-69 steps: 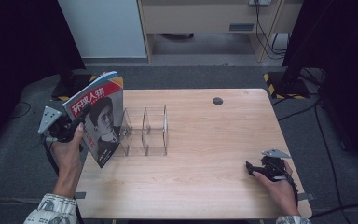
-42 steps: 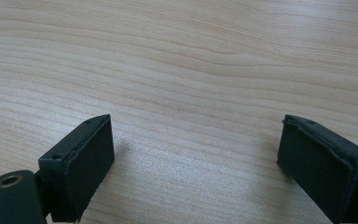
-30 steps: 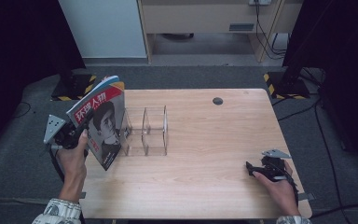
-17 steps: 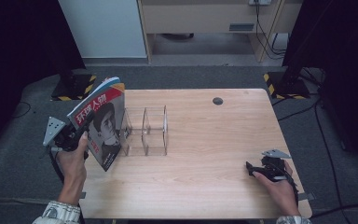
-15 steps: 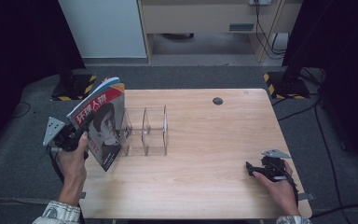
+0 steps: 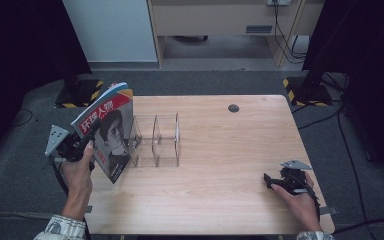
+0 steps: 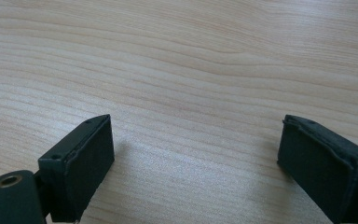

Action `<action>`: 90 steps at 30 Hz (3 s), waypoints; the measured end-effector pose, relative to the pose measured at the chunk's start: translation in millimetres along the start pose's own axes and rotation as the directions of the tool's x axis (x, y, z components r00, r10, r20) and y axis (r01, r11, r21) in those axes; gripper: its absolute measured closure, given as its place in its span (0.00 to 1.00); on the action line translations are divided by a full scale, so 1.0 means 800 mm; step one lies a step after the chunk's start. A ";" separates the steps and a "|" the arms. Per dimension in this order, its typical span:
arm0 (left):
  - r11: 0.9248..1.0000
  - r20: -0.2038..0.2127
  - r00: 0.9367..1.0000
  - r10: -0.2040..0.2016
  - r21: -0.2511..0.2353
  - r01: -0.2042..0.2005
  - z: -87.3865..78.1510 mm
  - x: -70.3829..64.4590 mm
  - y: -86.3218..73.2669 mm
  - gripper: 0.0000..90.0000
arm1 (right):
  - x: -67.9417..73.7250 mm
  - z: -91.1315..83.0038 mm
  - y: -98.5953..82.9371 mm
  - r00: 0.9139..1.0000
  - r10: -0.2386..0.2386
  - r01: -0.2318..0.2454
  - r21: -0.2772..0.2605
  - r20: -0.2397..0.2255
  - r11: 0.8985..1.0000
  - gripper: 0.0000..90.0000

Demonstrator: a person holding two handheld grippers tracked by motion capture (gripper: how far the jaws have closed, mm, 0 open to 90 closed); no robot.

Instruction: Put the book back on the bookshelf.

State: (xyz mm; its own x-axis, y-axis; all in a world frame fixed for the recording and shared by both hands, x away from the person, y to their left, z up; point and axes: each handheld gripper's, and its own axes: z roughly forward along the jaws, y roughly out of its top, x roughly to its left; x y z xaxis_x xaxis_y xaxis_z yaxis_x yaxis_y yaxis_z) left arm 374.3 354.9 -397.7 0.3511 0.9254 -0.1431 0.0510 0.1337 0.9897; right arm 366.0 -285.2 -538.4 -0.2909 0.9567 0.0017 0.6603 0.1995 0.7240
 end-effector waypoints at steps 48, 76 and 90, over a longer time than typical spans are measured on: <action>0.999 -0.024 0.999 -0.032 0.027 0.033 -0.002 0.002 -0.017 0.93 | 0.000 -0.001 0.000 1.000 -0.003 0.003 0.002 -0.005 1.000 0.12; 0.997 -0.014 0.998 -0.056 0.048 0.057 0.001 -0.003 -0.012 0.70 | 0.001 -0.002 -0.001 1.000 0.000 0.000 0.002 -0.003 1.000 0.12; 0.997 -0.007 1.000 -0.006 0.073 0.006 0.001 -0.007 -0.011 0.51 | 0.002 -0.004 -0.003 1.000 0.004 -0.004 0.003 -0.003 1.000 0.12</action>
State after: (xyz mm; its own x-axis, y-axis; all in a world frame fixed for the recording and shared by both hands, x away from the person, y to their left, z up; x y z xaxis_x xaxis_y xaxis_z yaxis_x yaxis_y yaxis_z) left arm 372.5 348.0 -405.3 0.3438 0.9272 -0.1486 0.1210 0.1132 0.9862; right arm 361.6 -285.1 -538.2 -0.2909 0.9567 0.0066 0.6633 0.1967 0.7220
